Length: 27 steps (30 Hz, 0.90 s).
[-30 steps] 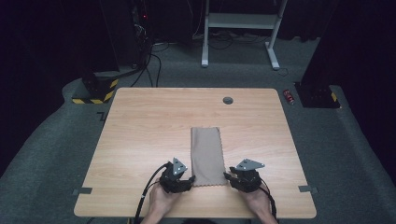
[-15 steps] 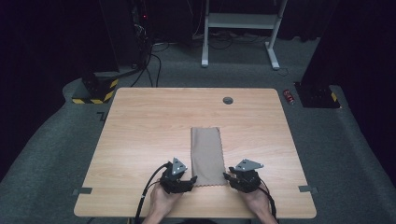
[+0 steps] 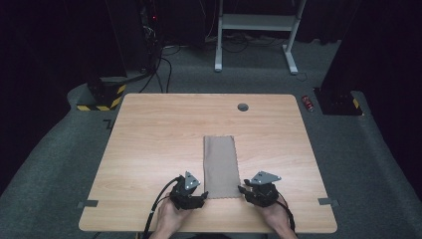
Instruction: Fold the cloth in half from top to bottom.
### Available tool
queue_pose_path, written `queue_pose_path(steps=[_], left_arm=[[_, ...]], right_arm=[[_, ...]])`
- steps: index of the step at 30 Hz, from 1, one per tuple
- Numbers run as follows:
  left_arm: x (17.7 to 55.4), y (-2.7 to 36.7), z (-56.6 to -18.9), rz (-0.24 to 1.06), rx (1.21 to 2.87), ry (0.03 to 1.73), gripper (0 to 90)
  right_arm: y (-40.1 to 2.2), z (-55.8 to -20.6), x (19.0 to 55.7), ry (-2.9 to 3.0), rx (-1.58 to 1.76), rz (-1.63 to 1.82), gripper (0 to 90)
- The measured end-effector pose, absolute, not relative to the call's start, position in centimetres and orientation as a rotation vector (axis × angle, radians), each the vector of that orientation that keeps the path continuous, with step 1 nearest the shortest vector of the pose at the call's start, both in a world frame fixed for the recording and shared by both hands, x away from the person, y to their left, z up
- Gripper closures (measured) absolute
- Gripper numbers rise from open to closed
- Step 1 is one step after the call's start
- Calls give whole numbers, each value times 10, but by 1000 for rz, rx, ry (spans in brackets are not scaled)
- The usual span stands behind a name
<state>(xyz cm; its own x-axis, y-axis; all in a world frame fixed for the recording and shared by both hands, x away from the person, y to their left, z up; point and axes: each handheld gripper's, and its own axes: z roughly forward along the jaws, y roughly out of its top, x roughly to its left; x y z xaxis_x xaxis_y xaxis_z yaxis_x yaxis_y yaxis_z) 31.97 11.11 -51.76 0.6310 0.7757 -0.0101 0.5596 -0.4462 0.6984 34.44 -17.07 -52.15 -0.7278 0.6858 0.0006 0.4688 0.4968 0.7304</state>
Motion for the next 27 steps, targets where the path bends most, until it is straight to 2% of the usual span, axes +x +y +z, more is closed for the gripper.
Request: queue_pose_path(steps=[3, 9, 20, 27], left_arm=[[326, 118, -516, 334, 2155, 1039, 378], [361, 133, -511, 278, 2069, 1108, 359], [420, 128, -504, 341, 2057, 1173, 348], [450, 125, -501, 324, 2028, 1214, 347]], right_arm=[[-173, -520, 348, 2480, 1003, 1092, 571], [-188, -515, 368, 2405, 1129, 1229, 572], [-180, -509, 413, 2328, 1250, 1212, 566], [-169, -501, 436, 2361, 1300, 1200, 544]])
